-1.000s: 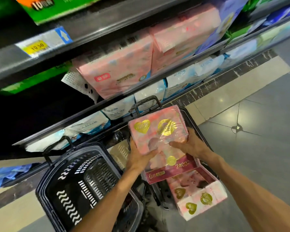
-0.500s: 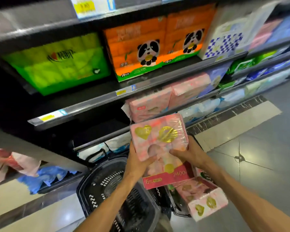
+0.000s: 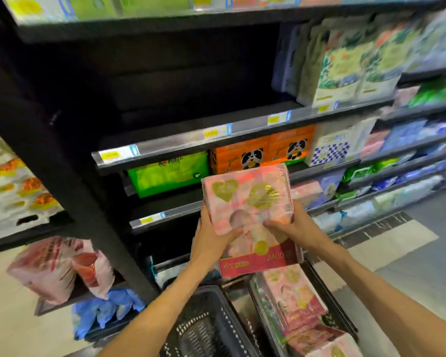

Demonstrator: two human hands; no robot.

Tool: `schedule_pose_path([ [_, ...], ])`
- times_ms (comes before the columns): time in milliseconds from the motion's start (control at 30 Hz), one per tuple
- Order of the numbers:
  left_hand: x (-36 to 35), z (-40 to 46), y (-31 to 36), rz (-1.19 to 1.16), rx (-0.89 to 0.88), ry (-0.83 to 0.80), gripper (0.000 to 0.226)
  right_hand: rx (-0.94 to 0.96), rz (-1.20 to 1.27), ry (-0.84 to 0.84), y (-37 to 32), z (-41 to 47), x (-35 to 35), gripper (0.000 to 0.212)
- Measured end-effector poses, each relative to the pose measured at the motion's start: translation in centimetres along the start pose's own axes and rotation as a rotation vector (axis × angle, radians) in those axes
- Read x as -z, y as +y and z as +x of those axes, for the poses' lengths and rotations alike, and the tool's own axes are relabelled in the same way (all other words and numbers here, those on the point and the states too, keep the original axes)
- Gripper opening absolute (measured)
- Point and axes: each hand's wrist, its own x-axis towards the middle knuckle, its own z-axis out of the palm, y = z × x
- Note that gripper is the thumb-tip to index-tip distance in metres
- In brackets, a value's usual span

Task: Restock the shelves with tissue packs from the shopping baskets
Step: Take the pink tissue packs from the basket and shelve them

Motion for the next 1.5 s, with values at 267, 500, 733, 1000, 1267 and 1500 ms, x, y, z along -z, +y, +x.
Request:
schedule_pose_path([
  [267,5.1,2.7,8.8,0.103,-0.157,0.155,0.125,0.235,-0.043,0.070,-9.5,2.7,2.2,0.050],
  [500,6.2,7.4,14.6,0.107,-0.332,0.278,0.125,0.424,-0.002,0.139,-14.1,8.6,5.6,0.057],
  [733,4.2,16.3,18.6,0.287,-0.278,0.431,0.083,0.445,0.017,0.229,-14.6,18.5,10.3,0.096],
  [1000,-0.7,26.6,18.7,0.416,-0.235,0.510,0.082,0.443,-0.011,0.251,-12.6,28.7,14.5,0.093],
  [1267,-5.6,32.8,16.3,0.452,-0.183,0.405,0.105,0.380,-0.092,0.173,-7.1,35.2,18.0,0.091],
  [1500,-7.2,39.5,17.2,0.608,-0.147,0.388,0.072,0.295,-0.141,0.292,-5.9,40.7,19.6,0.066],
])
